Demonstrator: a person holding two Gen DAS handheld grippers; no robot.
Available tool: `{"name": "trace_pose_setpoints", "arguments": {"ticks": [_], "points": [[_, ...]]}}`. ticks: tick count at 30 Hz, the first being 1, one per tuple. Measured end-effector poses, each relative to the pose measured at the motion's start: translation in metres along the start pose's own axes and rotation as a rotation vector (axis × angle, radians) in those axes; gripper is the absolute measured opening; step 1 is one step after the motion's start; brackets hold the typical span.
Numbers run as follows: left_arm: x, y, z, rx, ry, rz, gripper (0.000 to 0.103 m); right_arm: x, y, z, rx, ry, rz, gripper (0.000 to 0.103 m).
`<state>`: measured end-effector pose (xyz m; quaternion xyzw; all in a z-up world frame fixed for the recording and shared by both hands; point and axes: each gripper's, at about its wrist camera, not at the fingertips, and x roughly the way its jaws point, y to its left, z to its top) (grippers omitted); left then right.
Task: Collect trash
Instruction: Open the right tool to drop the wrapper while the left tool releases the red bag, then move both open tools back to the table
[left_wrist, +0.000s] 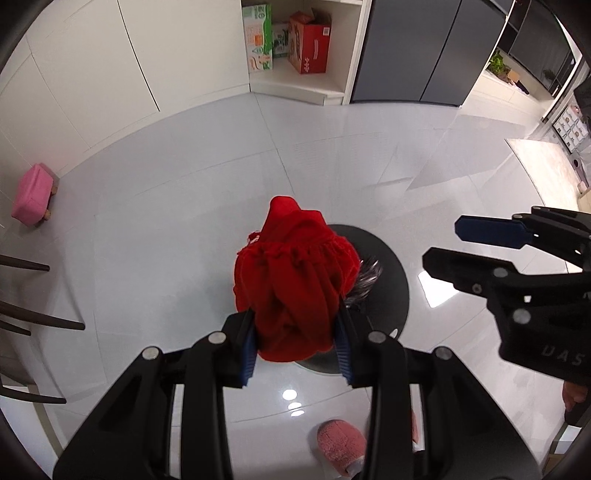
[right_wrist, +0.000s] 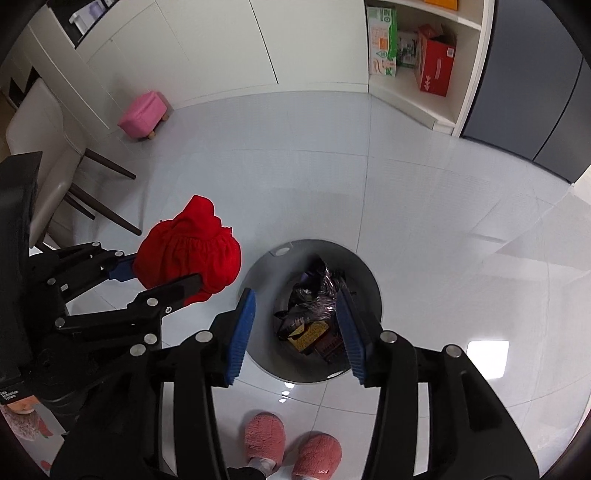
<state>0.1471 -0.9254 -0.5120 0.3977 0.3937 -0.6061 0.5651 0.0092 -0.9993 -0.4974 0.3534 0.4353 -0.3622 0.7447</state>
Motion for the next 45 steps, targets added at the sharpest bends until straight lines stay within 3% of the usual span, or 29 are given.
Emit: {"name": "trace_pose_setpoints", "arguments": {"ticks": [5, 7, 10, 15, 21, 27, 35, 42, 45], "points": [[0.007, -0.006, 0.005, 0.016, 0.006, -0.017, 0.041, -0.006, -0.008, -0.002, 0.021, 0.006, -0.02, 0.046], [0.008, -0.008, 0.008, 0.015, 0.002, -0.022, 0.056, -0.009, -0.013, -0.002, 0.032, 0.002, -0.031, 0.049], [0.01, -0.011, 0.014, 0.008, -0.011, -0.037, 0.071, -0.014, -0.017, -0.002, 0.043, -0.005, -0.043, 0.049], [0.01, -0.019, 0.025, 0.02, -0.022, -0.026, 0.072, -0.026, -0.021, -0.001, 0.042, -0.025, -0.061, 0.049], [-0.024, -0.018, 0.03, -0.011, -0.03, -0.014, 0.072, -0.062, -0.01, 0.004, 0.011, -0.039, -0.073, 0.049], [-0.099, -0.006, 0.021, -0.087, -0.043, 0.021, 0.072, -0.12, 0.021, 0.013, -0.059, -0.049, -0.063, 0.052], [-0.232, 0.015, -0.01, -0.22, -0.078, 0.107, 0.072, -0.221, 0.095, 0.02, -0.211, -0.083, -0.011, 0.053], [-0.339, 0.02, -0.069, -0.411, -0.132, 0.22, 0.073, -0.295, 0.168, 0.013, -0.443, -0.101, 0.118, 0.055], [-0.384, 0.017, -0.11, -0.538, -0.156, 0.304, 0.074, -0.32, 0.203, 0.001, -0.588, -0.109, 0.19, 0.055]]}}
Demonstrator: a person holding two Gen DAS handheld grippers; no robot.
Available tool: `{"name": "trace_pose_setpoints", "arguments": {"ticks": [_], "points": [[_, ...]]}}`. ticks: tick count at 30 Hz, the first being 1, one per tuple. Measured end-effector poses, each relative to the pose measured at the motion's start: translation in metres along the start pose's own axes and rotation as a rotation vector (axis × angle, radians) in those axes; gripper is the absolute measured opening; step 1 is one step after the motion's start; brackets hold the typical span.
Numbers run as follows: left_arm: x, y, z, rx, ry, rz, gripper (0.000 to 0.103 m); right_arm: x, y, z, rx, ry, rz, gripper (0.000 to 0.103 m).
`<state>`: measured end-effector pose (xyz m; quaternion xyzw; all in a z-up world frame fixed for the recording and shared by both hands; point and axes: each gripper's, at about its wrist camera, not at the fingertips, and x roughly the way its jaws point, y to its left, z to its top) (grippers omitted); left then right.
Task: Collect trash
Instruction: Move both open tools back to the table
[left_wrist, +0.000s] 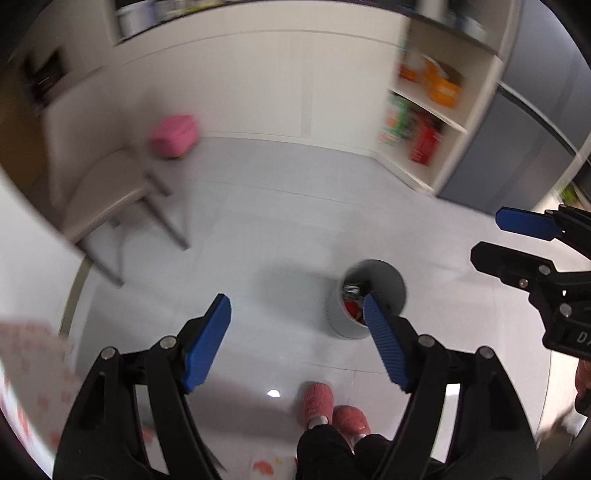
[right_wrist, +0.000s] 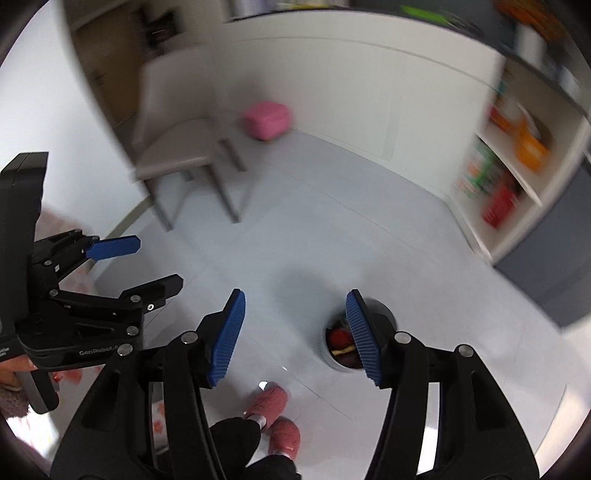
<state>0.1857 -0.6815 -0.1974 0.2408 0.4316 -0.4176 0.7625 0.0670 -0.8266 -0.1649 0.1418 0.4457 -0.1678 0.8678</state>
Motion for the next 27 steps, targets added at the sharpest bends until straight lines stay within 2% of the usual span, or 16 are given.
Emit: {"name": "trace_pose_setpoints", "arguments": {"ticks": [3, 9, 18, 22, 27], "points": [[-0.039, 0.027, -0.03, -0.132, -0.018, 0.084, 0.075, -0.014, 0.04, 0.008, -0.123, -0.019, 0.082, 0.055], [-0.124, 0.081, -0.11, -0.423, -0.054, 0.293, 0.075, -0.039, 0.14, 0.01, -0.384, -0.04, 0.301, 0.057], [-0.25, 0.142, -0.259, -0.84, -0.079, 0.614, 0.077, -0.073, 0.307, -0.017, -0.734, -0.029, 0.607, 0.057], [-0.296, 0.164, -0.324, -0.984, -0.081, 0.719, 0.077, -0.093, 0.386, -0.037, -0.854, -0.019, 0.72, 0.057], [-0.347, 0.194, -0.398, -1.087, -0.085, 0.807, 0.077, -0.112, 0.478, -0.065, -0.952, -0.026, 0.798, 0.057]]}}
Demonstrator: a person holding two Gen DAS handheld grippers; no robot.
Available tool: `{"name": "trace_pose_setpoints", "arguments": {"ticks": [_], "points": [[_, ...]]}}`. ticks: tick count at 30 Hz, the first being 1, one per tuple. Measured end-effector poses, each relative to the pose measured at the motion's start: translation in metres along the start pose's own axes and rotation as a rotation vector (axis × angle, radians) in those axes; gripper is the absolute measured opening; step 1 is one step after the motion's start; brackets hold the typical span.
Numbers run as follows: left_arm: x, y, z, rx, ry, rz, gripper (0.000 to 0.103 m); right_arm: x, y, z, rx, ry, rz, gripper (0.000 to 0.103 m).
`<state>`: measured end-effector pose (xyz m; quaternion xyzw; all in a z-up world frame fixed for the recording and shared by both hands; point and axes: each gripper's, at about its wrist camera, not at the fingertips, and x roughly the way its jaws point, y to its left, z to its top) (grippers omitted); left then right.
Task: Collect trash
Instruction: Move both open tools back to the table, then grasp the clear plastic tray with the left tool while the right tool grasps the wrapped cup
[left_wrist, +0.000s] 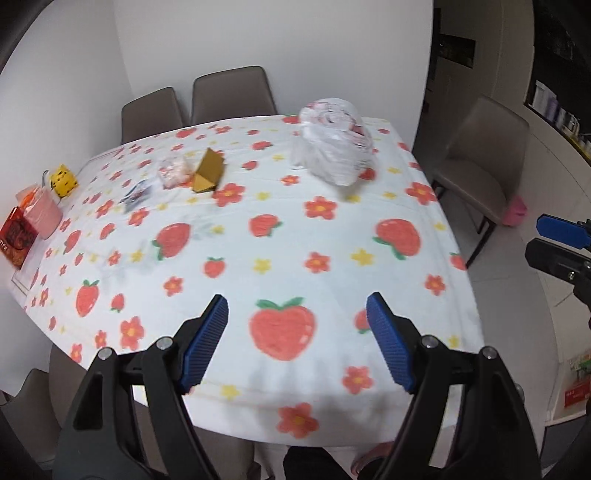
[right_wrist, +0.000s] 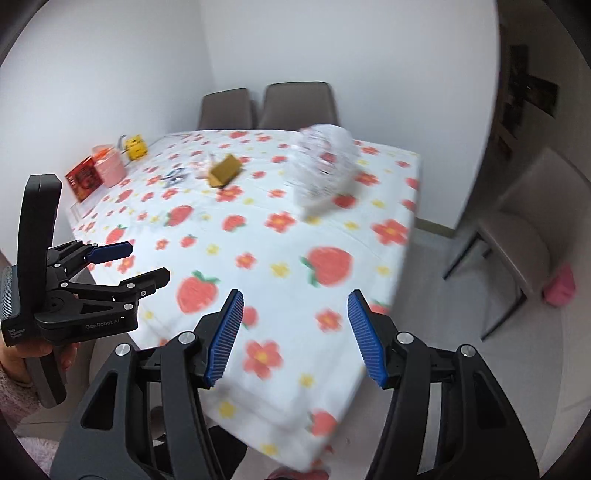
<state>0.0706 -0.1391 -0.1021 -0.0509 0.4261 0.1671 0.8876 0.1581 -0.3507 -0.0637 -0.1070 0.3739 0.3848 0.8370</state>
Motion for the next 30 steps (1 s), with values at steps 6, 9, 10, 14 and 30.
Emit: {"name": "trace_pose_setpoints", "arguments": {"ticks": [6, 9, 10, 14, 30], "points": [[0.015, 0.095, 0.029, -0.023, -0.024, 0.041, 0.077, 0.052, 0.067, 0.067, -0.018, -0.011, 0.041, 0.057], [0.03, 0.139, 0.046, -0.047, -0.028, 0.053, 0.077, 0.074, 0.089, 0.09, -0.039, -0.011, 0.046, 0.057], [0.033, 0.148, 0.05, -0.051, -0.031, 0.056, 0.077, 0.083, 0.098, 0.1, -0.048, -0.012, 0.054, 0.057], [0.048, 0.188, 0.064, -0.069, -0.033, 0.086, 0.077, 0.121, 0.13, 0.136, -0.096, 0.003, 0.083, 0.057], [0.132, 0.29, 0.113, -0.147, -0.05, 0.195, 0.077, 0.291, 0.211, 0.251, -0.337, 0.06, 0.19, 0.072]]}}
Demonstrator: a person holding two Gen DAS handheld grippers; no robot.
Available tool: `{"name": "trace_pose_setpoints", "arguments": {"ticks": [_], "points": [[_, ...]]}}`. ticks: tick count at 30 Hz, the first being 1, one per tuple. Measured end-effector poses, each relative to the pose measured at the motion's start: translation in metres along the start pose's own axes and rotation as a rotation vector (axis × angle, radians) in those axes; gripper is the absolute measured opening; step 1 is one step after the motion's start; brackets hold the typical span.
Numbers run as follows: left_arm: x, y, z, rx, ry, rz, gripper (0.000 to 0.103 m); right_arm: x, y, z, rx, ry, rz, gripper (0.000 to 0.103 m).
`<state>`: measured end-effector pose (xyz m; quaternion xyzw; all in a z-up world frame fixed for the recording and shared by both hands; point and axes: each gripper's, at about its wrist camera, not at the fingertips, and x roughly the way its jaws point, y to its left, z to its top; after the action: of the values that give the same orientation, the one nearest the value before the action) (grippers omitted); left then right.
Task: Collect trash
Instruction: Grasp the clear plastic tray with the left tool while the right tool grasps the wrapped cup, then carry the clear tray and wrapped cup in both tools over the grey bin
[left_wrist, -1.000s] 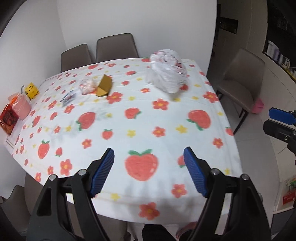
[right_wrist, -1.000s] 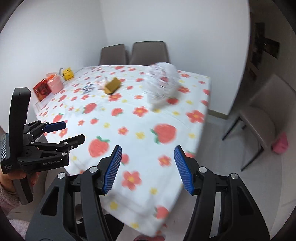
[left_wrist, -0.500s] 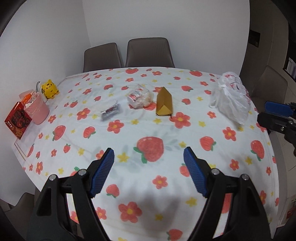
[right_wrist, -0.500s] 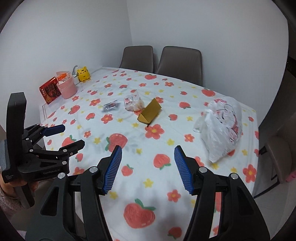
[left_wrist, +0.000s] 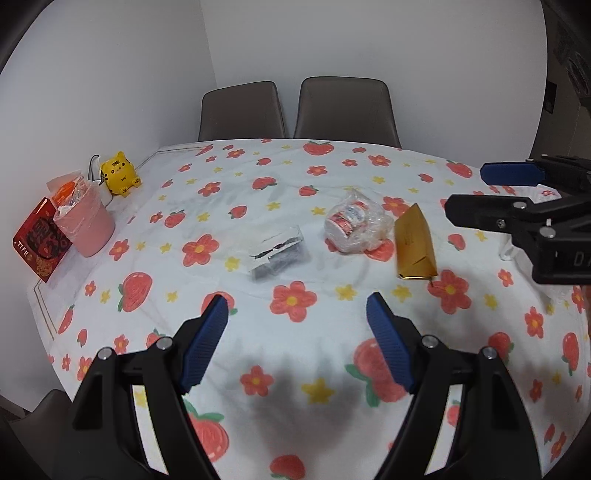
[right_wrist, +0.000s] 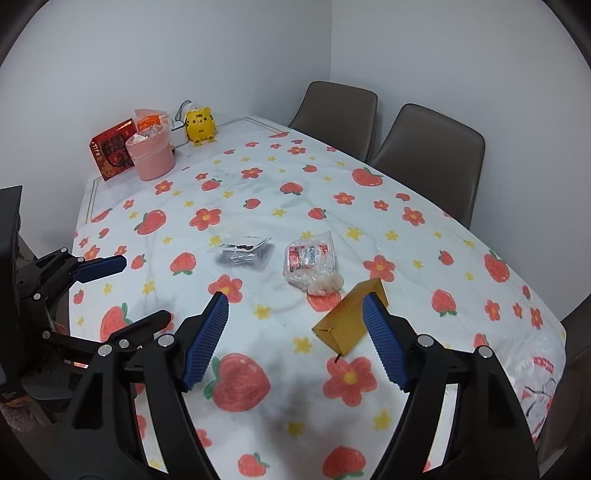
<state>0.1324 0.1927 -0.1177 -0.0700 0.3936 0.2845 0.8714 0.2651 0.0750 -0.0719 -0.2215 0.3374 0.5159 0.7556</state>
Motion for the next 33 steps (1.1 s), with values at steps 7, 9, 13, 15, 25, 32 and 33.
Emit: {"name": "trace_pose_setpoints", "arguments": {"ticks": [7, 9, 13, 15, 25, 32, 33], "points": [[0.067, 0.024, 0.02, 0.041, 0.023, -0.016, 0.077, 0.082, -0.011, 0.019, -0.016, 0.082, -0.035, 0.074], [0.083, 0.026, 0.023, 0.055, 0.033, -0.02, 0.077, 0.102, -0.013, 0.021, -0.022, 0.107, -0.04, 0.074], [0.114, 0.029, 0.026, 0.067, 0.054, -0.039, 0.077, 0.135, -0.015, 0.019, -0.032, 0.151, -0.044, 0.074], [0.125, 0.03, 0.027, 0.07, 0.061, -0.043, 0.077, 0.147, -0.017, 0.018, -0.035, 0.168, -0.046, 0.074], [0.161, 0.033, 0.026, 0.087, 0.099, -0.057, 0.044, 0.176, -0.016, 0.014, -0.03, 0.214, -0.012, 0.076], [0.164, 0.035, 0.028, 0.072, 0.094, -0.08, 0.017, 0.179, -0.011, 0.015, -0.019, 0.21, 0.02, 0.059], [0.163, 0.035, 0.028, 0.066, 0.094, -0.085, 0.016, 0.178, -0.01, 0.015, -0.019, 0.207, 0.023, 0.059]]}}
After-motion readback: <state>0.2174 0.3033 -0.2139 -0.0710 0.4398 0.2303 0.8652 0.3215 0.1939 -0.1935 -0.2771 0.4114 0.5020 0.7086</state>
